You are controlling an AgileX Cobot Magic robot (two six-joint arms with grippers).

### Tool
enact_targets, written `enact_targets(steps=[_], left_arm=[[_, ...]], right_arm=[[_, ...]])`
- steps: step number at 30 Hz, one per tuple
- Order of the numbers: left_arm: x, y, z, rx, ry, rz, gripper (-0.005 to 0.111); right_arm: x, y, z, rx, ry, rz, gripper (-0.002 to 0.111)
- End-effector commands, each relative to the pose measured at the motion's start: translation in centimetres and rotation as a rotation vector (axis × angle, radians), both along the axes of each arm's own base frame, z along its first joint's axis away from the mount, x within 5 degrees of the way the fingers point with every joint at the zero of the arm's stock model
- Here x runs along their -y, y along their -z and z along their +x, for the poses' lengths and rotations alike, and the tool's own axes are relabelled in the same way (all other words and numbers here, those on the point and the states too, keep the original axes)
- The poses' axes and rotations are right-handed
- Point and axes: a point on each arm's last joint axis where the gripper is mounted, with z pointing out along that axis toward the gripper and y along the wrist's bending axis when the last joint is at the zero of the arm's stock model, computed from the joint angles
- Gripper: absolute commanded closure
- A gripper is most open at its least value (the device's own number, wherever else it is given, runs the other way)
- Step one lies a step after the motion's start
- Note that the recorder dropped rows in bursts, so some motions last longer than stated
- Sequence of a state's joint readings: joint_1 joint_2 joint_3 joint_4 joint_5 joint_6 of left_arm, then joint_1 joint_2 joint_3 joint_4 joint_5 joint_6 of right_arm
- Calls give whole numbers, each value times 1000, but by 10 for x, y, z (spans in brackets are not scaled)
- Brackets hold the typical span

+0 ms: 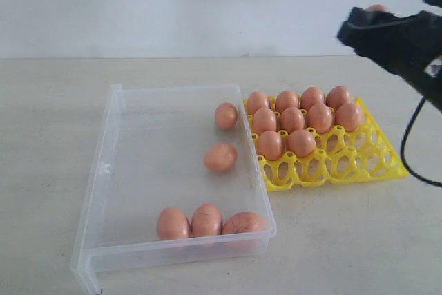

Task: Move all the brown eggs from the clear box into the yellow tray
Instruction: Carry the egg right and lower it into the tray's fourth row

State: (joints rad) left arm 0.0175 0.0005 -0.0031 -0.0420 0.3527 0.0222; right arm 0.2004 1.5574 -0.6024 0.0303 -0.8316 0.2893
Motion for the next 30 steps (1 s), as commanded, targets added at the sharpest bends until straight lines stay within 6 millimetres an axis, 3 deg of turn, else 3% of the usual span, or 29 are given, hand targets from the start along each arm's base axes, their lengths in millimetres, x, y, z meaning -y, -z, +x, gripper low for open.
enact_targets(steps=[1, 2, 3, 5, 6, 8, 9, 15, 19, 23, 30], left_arm=[[0, 1, 0, -1, 3, -1, 111], [0, 1, 0, -1, 3, -1, 111], [0, 1, 0, -1, 3, -1, 111], [0, 1, 0, -1, 2, -6, 110], [0, 1, 0, -1, 2, -6, 104], [0, 1, 0, -1, 2, -6, 86], [0, 1, 0, -1, 2, -6, 70], [0, 1, 0, -1, 2, -6, 6], [0, 1, 0, -1, 2, -6, 6], [0, 1, 0, -1, 2, -6, 6], [0, 1, 0, -1, 2, -6, 6]], right_arm=[[26, 13, 16, -81, -503, -68, 109], [33, 15, 17, -121, -726, 9, 109], [38, 19, 19, -154, -807, 39, 109], [42, 38, 19, -240, -853, 31, 109], [42, 54, 22, -309, -830, 3, 109], [39, 75, 25, -407, -809, -44, 109], [38, 84, 26, -434, -806, -36, 109], [40, 94, 31, -459, -742, -42, 109], [44, 93, 38, -431, -663, -42, 109], [36, 92, 40, -382, -682, -88, 109], [9, 102, 40, -316, -755, -447, 109]])
